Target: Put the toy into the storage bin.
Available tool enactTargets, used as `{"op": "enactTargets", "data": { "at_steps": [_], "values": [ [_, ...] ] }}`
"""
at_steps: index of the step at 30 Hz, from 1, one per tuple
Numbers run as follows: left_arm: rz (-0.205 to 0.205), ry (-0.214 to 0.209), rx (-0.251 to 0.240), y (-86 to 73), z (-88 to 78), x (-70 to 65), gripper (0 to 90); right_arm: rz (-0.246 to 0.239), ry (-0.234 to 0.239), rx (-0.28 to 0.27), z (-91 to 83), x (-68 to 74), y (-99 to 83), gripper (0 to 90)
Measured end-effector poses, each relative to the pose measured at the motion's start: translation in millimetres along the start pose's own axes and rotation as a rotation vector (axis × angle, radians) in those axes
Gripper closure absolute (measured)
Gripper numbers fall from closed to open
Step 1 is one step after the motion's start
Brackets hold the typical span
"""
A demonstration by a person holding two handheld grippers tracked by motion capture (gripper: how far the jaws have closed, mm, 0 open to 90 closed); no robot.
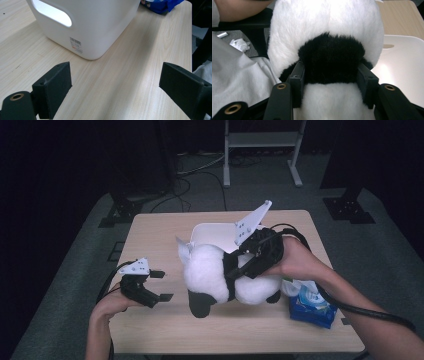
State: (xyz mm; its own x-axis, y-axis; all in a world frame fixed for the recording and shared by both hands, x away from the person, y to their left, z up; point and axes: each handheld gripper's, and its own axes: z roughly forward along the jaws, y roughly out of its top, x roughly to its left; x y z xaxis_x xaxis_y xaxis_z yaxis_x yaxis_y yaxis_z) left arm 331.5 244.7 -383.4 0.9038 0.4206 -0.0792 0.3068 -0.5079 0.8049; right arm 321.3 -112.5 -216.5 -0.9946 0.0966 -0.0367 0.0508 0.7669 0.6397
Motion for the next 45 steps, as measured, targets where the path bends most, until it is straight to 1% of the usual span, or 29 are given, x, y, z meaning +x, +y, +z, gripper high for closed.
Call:
{"op": "enactTargets", "data": {
  "at_steps": [11,20,25,28,30,32,34,39,42,45],
  "values": [
    [0.003,-0.011,0.006,-0.8,2.3,1.3,9.5,0.004,-0.046,-0.009,-14.1,-21.3,5.1,50.5],
    [-0.005,-0.014,0.0,-1.4,2.9,1.2,9.5,0.014,-0.075,-0.009,-19.6,-39.1,7.2,50.5],
    [-0.008,-0.015,0.001,-2.5,2.5,2.3,9.5,0.015,-0.092,-0.008,-21.4,-51.3,6.7,50.5],
    [-0.011,-0.013,-0.002,-3.3,1.8,3.2,9.5,0.028,-0.095,-0.015,-22.1,-59.3,5.8,50.5],
    [-0.013,-0.011,0.0,-3.4,1.6,3.3,9.5,0.025,-0.103,-0.017,-21.4,-63.7,5.3,50.5],
    [-0.01,-0.012,0.0,-3.0,1.8,2.6,9.5,0.032,-0.099,-0.02,-20.0,-68.1,4.0,50.5],
    [-0.008,-0.013,-0.002,-2.6,2.1,1.8,9.5,0.031,-0.103,-0.011,-18.2,-72.7,3.1,50.5],
    [-0.009,-0.017,0.009,-3.3,4.8,1.9,9.5,0.042,-0.107,-0.022,-19.7,-84.2,0.7,50.5],
    [-0.009,-0.019,0.016,-3.8,6.3,2.4,9.5,0.04,-0.12,-0.025,-19.8,-91.4,0.6,50.5],
    [-0.012,-0.019,0.016,-4.3,6.8,2.8,9.5,0.045,-0.112,-0.035,-18.6,-98.1,-0.1,50.5]
  ]
}}
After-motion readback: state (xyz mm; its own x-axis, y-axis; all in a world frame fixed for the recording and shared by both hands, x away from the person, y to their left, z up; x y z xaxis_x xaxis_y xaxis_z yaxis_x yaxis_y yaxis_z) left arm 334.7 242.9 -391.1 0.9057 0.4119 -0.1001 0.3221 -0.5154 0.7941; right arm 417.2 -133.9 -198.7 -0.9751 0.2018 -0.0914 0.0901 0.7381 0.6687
